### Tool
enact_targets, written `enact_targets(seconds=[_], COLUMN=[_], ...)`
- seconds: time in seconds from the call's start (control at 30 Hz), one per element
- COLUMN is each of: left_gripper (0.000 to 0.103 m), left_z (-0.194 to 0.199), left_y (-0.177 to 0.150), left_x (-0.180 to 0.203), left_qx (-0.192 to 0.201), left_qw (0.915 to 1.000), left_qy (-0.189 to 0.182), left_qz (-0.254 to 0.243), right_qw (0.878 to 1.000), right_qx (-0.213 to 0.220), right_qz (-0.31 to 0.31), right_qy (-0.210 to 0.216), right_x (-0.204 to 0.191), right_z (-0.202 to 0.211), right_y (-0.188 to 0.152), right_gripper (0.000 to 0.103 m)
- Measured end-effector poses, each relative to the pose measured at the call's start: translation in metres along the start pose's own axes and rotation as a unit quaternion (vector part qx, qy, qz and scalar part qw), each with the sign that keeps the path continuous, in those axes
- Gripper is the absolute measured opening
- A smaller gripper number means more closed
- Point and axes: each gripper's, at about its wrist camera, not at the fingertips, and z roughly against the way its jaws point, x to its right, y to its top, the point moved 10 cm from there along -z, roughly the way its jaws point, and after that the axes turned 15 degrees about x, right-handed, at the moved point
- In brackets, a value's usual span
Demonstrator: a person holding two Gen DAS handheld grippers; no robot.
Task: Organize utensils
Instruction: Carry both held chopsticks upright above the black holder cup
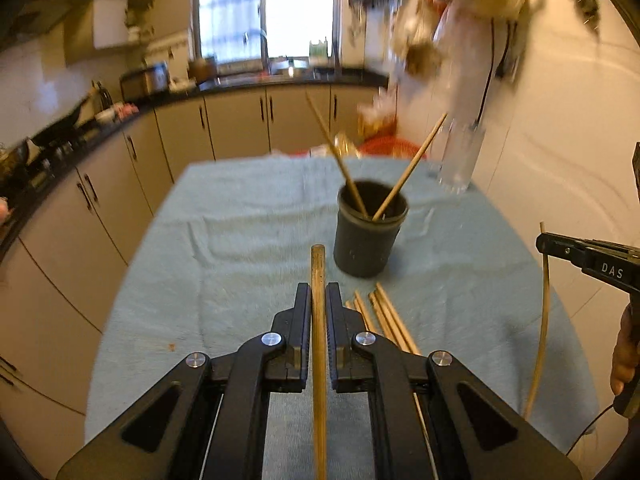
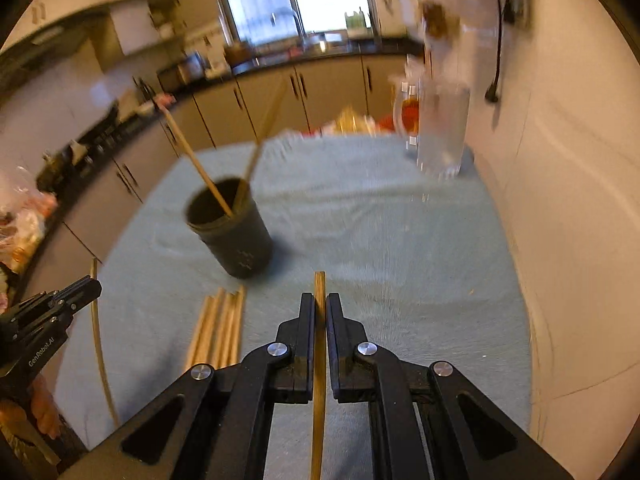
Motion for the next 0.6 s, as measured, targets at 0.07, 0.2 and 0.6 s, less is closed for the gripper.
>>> enact_targets(seconds=[0.07,0.2,0.6], left_gripper=[0.007,0.007,0.007], left_z=[0.021,0.06,0.129], left_y=[0.004,0.005,0.0], left_x=[-0.003,-0.004,-0.008], left_qx=[0.024,0.06,0.109], left_qw=[0.9996,0.9977,0.9932], left_qy=[0.008,0.018,0.014], left_qz=[-0.01,-0.028,-0.036], right_qw=[1.0,0.998,0.994], right_qx=[0.025,0.055,0.107], right_qz=[0.005,0.012,0.029], right_qy=[0.002,0.006,0.023], right_x=[-0.009,-0.016,-0.029], right_z=[0.023,0.055,0.124], right_y=[0.002,0.003,-0.004], right_gripper=[0.006,0.006,0.006])
